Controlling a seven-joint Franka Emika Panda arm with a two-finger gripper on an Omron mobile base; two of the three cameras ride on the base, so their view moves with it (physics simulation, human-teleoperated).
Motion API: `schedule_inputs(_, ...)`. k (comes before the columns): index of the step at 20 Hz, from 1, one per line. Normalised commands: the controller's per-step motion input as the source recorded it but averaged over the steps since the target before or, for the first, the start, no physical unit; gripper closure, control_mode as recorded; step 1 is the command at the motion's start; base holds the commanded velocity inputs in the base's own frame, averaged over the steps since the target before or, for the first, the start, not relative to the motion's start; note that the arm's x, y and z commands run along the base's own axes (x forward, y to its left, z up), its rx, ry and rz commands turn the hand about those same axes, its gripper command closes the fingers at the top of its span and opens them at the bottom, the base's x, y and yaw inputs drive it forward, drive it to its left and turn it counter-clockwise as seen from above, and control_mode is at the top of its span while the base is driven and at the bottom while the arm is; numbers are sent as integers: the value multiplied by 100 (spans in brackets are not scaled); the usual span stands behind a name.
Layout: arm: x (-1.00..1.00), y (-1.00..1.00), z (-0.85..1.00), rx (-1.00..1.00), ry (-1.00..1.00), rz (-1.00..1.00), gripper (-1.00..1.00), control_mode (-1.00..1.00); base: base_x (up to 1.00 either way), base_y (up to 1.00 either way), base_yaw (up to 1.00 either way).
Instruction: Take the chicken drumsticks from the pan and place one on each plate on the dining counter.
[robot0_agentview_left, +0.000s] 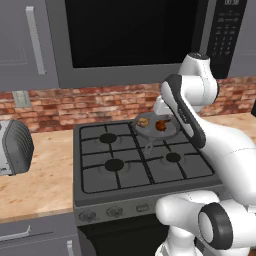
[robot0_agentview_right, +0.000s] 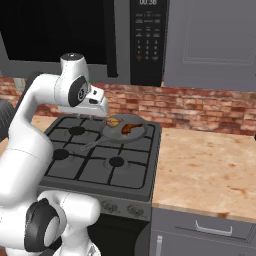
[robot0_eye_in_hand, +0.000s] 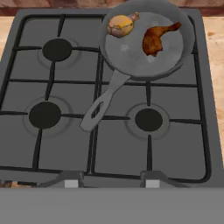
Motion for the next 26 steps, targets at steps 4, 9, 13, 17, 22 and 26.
schedule_inputs(4,0,0,0,0,0,0,-100,-100,0,0,0)
schedule_inputs(9,1,16,-9,-1,0,-13,-100,-100,0,0,0)
schedule_inputs(13,8,9,-26,0,-6,-19,-100,-100,0,0,0)
schedule_inputs(17,2,0,-31,4,-7,-26,-100,-100,0,0,0)
schedule_inputs(22,11,-5,-35,15,0,-29,-100,-100,0,0,0)
schedule_inputs(26,24,-1,-23,19,0,-24,-100,-100,0,0,0)
